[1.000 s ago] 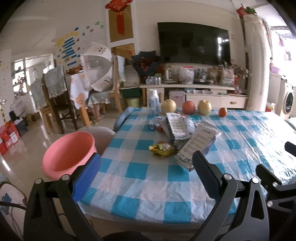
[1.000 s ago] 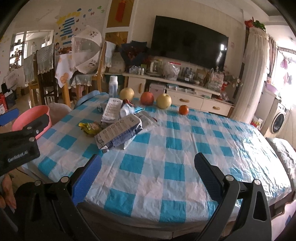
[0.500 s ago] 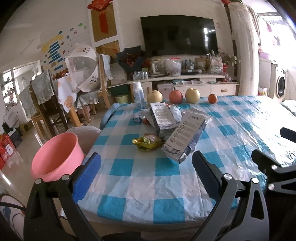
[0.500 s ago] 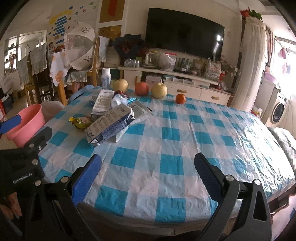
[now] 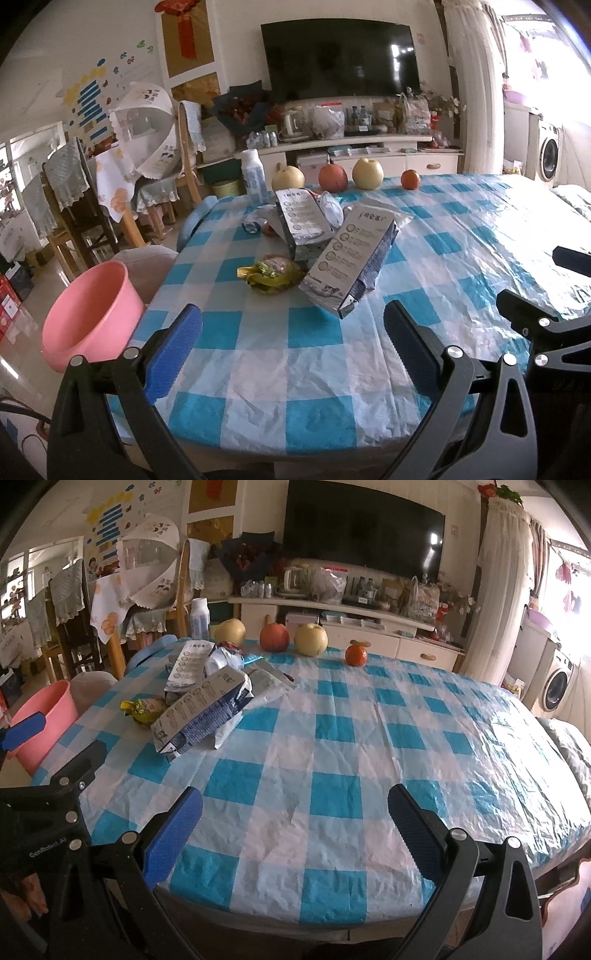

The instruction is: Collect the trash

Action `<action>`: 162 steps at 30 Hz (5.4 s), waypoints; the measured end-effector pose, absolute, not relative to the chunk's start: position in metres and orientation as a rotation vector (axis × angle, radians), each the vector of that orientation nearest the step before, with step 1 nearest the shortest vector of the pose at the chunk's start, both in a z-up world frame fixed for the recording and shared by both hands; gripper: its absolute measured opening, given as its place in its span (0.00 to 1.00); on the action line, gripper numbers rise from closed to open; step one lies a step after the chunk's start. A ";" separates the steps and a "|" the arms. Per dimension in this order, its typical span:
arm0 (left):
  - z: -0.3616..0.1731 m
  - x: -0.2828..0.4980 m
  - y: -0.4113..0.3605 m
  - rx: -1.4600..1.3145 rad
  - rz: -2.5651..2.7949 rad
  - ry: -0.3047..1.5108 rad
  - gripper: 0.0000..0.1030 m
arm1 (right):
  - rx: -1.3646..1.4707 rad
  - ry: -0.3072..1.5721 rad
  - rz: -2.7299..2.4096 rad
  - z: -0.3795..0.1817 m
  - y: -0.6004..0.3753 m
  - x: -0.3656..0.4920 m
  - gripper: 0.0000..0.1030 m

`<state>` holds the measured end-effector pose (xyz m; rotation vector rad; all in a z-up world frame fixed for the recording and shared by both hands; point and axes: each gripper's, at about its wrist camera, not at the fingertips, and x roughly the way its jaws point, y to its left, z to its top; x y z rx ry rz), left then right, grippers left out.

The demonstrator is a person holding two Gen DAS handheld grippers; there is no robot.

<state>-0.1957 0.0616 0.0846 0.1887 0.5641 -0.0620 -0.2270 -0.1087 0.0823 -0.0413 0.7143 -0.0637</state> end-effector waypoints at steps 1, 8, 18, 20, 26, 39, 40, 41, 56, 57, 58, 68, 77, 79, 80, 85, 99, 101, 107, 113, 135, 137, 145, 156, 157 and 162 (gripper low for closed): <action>0.083 -0.194 0.060 0.192 -0.066 0.567 0.96 | -0.041 0.717 -0.063 0.082 -0.109 -0.227 0.96; 0.076 -0.187 0.046 0.270 -0.097 0.539 0.96 | -0.021 0.762 -0.030 0.070 -0.112 -0.215 0.96; 0.061 -0.157 0.023 0.405 -0.167 0.522 0.96 | 0.239 0.856 0.076 0.048 -0.153 -0.177 0.96; 0.058 -0.146 0.019 0.422 -0.195 0.531 0.96 | 0.285 0.850 0.120 0.047 -0.158 -0.168 0.96; 0.057 -0.111 0.020 0.418 -0.282 0.576 0.96 | 0.497 0.848 0.259 0.042 -0.174 -0.135 0.96; 0.036 -0.051 0.031 0.369 -0.429 0.676 0.96 | 0.693 0.847 0.372 0.025 -0.185 -0.056 0.73; 0.035 -0.049 0.031 0.370 -0.440 0.678 0.96 | 0.714 0.845 0.381 0.024 -0.186 -0.050 0.70; 0.034 -0.047 0.031 0.370 -0.449 0.683 0.96 | 0.730 0.848 0.382 0.021 -0.188 -0.044 0.69; 0.024 -0.035 0.026 0.309 -0.484 0.743 0.78 | 0.862 0.911 0.453 -0.003 -0.183 0.000 0.44; 0.025 -0.035 0.027 0.302 -0.487 0.747 0.78 | 0.876 0.918 0.453 -0.005 -0.183 0.001 0.45; 0.025 -0.035 0.027 0.298 -0.488 0.749 0.77 | 0.880 0.927 0.447 -0.007 -0.184 0.001 0.45; 0.034 -0.033 0.046 0.182 -0.493 0.755 0.69 | 0.675 0.917 0.401 0.013 -0.169 -0.012 0.24; 0.049 -0.041 0.063 0.040 -0.548 0.736 0.67 | 0.585 0.807 0.366 0.042 -0.174 -0.038 0.15; 0.052 -0.043 0.064 0.038 -0.547 0.726 0.67 | 0.585 0.781 0.352 0.050 -0.179 -0.048 0.13; 0.053 -0.044 0.066 0.031 -0.548 0.721 0.67 | 0.588 0.770 0.349 0.052 -0.180 -0.051 0.13; 0.068 -0.050 0.075 0.011 -0.545 0.668 0.67 | 0.574 0.708 0.340 0.073 -0.179 -0.069 0.11; 0.113 -0.064 0.185 -0.119 -0.287 0.510 0.67 | 0.561 0.623 0.535 0.141 -0.077 -0.069 0.11; 0.116 -0.067 0.211 -0.145 -0.211 0.486 0.67 | 0.567 0.633 0.602 0.148 -0.048 -0.062 0.11; 0.118 -0.079 0.300 -0.276 0.088 0.433 0.67 | 0.538 0.660 0.776 0.166 0.058 -0.041 0.11; 0.107 -0.089 0.361 -0.412 0.306 0.458 0.67 | 0.492 0.733 0.862 0.155 0.157 -0.022 0.11; 0.119 -0.077 0.303 -0.095 0.323 0.400 0.91 | 0.345 0.817 0.444 0.083 0.070 -0.054 0.87; 0.118 -0.078 0.292 -0.050 0.311 0.413 0.91 | 0.338 0.807 0.426 0.081 0.061 -0.058 0.87; 0.116 -0.072 0.247 0.052 0.221 0.409 0.91 | 0.306 0.738 0.402 0.091 0.029 -0.071 0.89; 0.102 -0.060 0.195 0.132 0.109 0.457 0.91 | 0.274 0.727 0.357 0.090 -0.013 -0.069 0.90; 0.101 -0.059 0.191 0.136 0.103 0.461 0.91 | 0.272 0.725 0.355 0.091 -0.017 -0.069 0.90; 0.096 -0.053 0.173 0.122 0.045 0.490 0.91 | 0.263 0.703 0.319 0.095 -0.039 -0.068 0.90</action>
